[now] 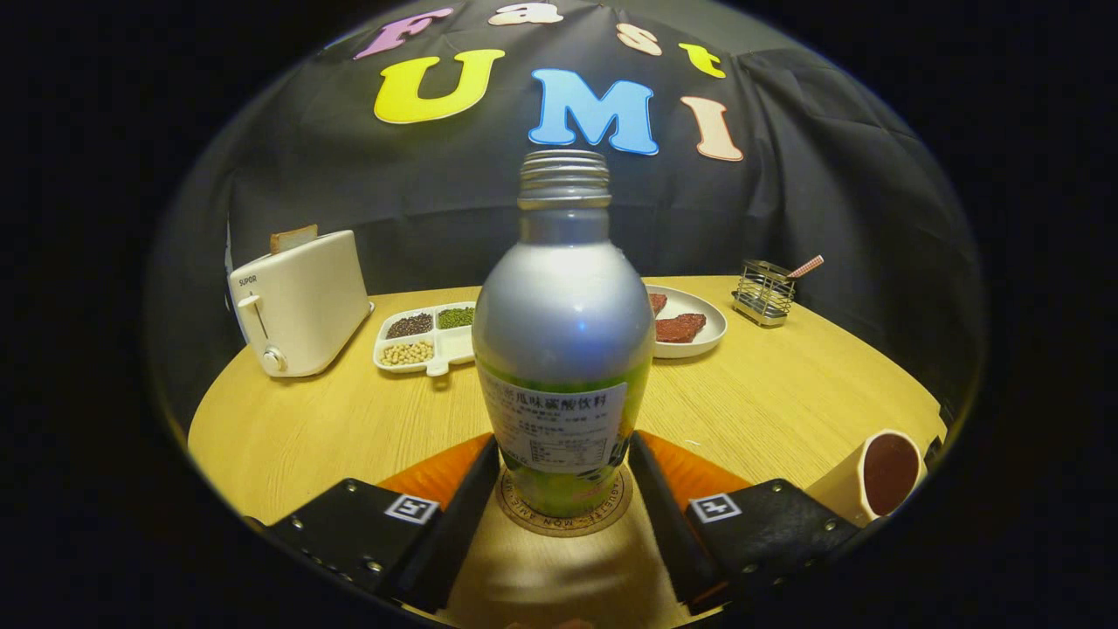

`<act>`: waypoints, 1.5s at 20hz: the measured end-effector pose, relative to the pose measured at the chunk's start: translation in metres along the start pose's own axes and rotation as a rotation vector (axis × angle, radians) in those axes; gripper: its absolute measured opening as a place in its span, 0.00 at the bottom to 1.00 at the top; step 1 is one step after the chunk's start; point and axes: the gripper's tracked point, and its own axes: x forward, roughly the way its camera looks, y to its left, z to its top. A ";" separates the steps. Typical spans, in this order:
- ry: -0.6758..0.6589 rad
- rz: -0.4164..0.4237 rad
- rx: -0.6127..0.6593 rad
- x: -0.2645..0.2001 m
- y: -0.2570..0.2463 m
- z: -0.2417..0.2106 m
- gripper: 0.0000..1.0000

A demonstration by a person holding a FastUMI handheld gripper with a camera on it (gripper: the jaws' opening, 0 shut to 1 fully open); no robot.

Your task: Take the bottle from table, then pour the juice into the cup, finally place the bottle on the coaster

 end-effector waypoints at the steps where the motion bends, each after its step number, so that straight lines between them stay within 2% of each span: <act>1: 0.000 0.004 0.003 -0.002 0.001 0.001 0.99; 8: -0.051 0.048 0.000 -0.051 -0.003 0.020 0.98; 15: -0.183 0.119 -0.038 -0.128 -0.006 0.072 0.98; 24: -0.319 0.227 0.001 -0.209 -0.006 0.122 0.98; 30: -0.394 0.247 0.020 -0.248 -0.020 0.144 0.98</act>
